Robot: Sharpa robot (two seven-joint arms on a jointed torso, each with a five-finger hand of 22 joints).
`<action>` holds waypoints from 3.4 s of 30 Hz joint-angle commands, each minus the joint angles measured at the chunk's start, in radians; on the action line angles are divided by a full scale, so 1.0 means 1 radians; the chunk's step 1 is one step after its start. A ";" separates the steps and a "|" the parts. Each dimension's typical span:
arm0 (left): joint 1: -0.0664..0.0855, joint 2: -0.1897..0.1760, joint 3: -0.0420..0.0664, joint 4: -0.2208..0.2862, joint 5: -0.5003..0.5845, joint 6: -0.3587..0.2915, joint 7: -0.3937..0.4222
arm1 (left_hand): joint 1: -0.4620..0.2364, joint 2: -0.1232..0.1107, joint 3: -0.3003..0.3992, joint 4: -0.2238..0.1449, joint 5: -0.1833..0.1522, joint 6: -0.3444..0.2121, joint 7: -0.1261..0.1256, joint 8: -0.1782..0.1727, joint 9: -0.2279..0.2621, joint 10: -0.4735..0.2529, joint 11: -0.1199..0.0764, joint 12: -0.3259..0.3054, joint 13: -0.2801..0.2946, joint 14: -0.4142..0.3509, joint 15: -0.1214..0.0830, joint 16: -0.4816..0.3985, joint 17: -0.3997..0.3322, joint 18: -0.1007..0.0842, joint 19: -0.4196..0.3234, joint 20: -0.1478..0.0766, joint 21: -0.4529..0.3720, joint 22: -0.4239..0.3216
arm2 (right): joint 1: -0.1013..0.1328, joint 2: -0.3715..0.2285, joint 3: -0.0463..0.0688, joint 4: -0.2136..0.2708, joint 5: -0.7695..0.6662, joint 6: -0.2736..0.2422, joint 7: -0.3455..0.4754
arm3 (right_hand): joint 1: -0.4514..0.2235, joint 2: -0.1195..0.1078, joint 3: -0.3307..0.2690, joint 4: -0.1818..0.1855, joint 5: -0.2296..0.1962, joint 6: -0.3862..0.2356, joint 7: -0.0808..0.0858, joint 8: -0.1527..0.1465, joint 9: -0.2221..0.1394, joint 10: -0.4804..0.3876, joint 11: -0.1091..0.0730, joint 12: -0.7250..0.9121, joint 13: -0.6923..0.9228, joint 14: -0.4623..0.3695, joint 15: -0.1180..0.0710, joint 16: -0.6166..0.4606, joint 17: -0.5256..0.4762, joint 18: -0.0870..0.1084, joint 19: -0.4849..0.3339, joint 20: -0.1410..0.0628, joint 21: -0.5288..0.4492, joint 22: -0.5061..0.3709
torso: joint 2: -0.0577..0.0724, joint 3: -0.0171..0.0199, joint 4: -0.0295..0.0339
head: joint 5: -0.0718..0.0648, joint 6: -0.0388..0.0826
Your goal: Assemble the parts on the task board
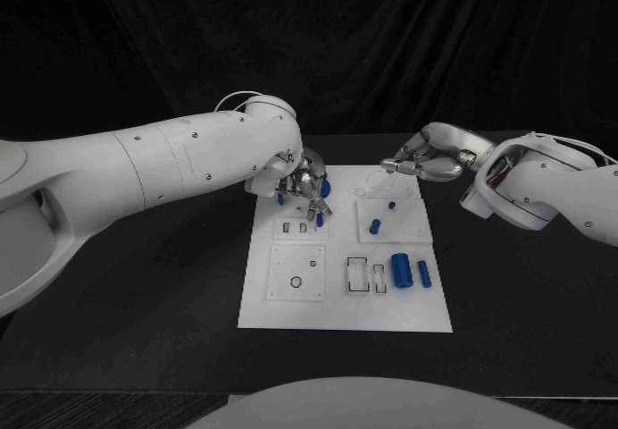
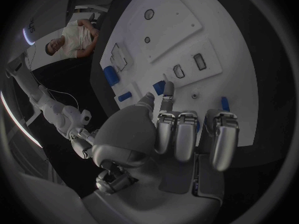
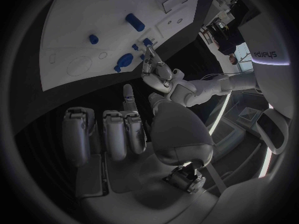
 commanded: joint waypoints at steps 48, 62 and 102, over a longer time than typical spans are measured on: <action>-0.021 0.006 0.001 -0.013 0.008 -0.013 0.005 | 0.059 -0.027 0.104 -0.106 0.106 0.025 -0.029 0.043 0.109 0.107 -0.034 0.003 0.263 0.106 -0.034 0.003 0.263 -0.006 0.104 -0.030 0.002 0.261 | -0.002 0.010 0.001 -0.011 0.000 0.027 -0.027 | -0.003 0.014 -0.016 -0.001 0.000 0.007 0.001 0.005 0.002 0.104 -0.007 0.001 0.263 0.095 -0.010 -0.007 0.236 0.016 0.054 -0.006 -0.012 0.233 | -0.003 -0.0001 -0.0016 | 0.000 -0.012; -0.021 -0.017 0.001 0.013 0.008 -0.059 -0.027 | 0.069 -0.056 0.215 -0.187 0.164 0.005 -0.033 0.070 0.187 0.107 -0.038 0.003 0.263 0.106 -0.040 0.003 0.263 -0.006 0.105 -0.039 0.003 0.262 | -0.002 0.004 0.001 -0.010 0.000 0.025 -0.031 | -0.002 0.016 -0.019 -0.002 0.000 0.006 0.001 0.004 0.002 0.104 -0.007 0.001 0.263 0.092 -0.010 -0.012 0.226 0.018 0.050 -0.006 -0.020 0.230 | -0.003 -0.0009 -0.0010 | 0.005 -0.012; -0.017 -0.164 0.001 0.170 0.194 -0.201 -0.166 | -0.012 -0.085 0.317 -0.212 0.160 -0.020 -0.029 0.079 0.250 0.107 -0.039 0.003 0.263 0.106 -0.042 0.003 0.263 -0.002 0.093 -0.039 -0.008 0.250 | -0.015 -0.007 0.001 -0.018 0.000 0.056 -0.052 | 0.001 0.017 -0.025 -0.003 0.001 0.004 0.001 0.004 0.002 0.104 -0.007 0.001 0.263 0.089 -0.010 -0.018 0.215 0.020 0.045 -0.006 -0.027 0.227 | -0.008 0.0025 0.0049 | 0.026 -0.012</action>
